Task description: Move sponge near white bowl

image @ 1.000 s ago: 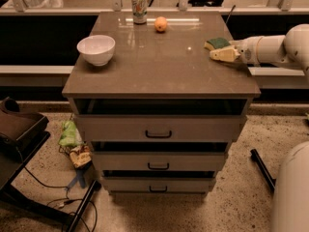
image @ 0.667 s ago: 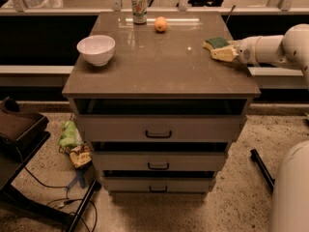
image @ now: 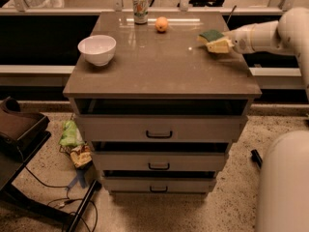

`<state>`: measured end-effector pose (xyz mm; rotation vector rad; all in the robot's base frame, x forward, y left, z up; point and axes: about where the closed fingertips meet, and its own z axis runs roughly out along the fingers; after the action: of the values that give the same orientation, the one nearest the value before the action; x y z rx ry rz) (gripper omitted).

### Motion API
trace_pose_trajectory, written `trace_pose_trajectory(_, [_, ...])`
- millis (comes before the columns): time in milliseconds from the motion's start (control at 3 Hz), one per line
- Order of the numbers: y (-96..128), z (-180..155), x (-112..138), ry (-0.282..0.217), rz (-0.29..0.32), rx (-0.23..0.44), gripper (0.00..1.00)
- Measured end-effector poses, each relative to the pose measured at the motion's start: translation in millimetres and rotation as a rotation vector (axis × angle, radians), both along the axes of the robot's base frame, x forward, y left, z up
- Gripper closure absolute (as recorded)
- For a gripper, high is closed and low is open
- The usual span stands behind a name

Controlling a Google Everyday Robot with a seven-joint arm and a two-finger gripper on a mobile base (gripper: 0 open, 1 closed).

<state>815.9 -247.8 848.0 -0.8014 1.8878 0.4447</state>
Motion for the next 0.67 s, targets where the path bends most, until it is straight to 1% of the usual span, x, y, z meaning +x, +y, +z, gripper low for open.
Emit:
trace_pose_trajectory(333, [30,42,2,-0.035,0.080,-0.106,1.00])
trace_pose_trajectory(667, [67,70,-4,-0.040,0.167,-0.170,1.00])
